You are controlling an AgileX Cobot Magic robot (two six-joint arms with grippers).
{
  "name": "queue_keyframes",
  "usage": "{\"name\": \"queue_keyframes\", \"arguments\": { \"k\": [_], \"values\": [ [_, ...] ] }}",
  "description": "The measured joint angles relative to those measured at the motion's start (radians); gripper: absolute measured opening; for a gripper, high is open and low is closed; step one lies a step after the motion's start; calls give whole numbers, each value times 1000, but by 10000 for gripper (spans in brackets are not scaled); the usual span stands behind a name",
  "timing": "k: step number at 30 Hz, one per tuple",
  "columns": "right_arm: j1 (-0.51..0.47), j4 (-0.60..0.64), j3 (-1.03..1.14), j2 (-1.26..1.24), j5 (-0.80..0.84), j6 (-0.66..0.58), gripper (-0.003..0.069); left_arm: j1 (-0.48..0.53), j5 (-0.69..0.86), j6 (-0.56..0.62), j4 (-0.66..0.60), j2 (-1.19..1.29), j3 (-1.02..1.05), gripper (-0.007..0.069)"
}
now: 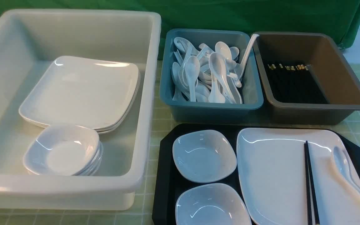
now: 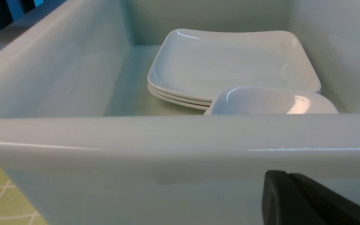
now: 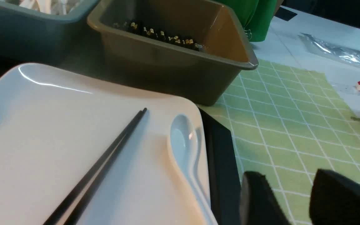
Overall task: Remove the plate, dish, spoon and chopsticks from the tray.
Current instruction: Use the right arm to grab a soup spoon from the plate
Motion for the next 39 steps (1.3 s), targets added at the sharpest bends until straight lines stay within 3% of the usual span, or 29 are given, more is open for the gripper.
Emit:
{"name": "queue_keyframes", "arguments": {
  "k": [15, 19, 22, 24, 25, 28, 33, 36, 39],
  "values": [
    [0, 0, 0, 0, 1, 0, 245, 0, 0, -1, 0, 0, 0, -6],
    [0, 0, 0, 0, 1, 0, 245, 0, -13, -1, 49, 0, 0, -6],
    [0, 0, 0, 0, 1, 0, 245, 0, -72, -30, -21, 0, 0, -6],
    [0, 0, 0, 0, 1, 0, 245, 0, -132, -78, -136, 0, 0, -6],
    [0, 0, 0, 0, 1, 0, 245, 0, -210, -136, -267, 0, 0, -6],
    [0, 0, 0, 0, 1, 0, 245, 0, -325, -167, -370, 0, 0, -6],
    [0, 1, 0, 0, -6, -3, 245, 0, -492, -191, -410, 0, 0, -6],
    [0, 41, 0, 0, -68, 41, 245, 0, -625, -288, -396, 0, 0, -6],
    [0, 143, 0, 0, -253, 279, 245, 0, -826, -451, -308, 0, -18, -6]
  ]
}}
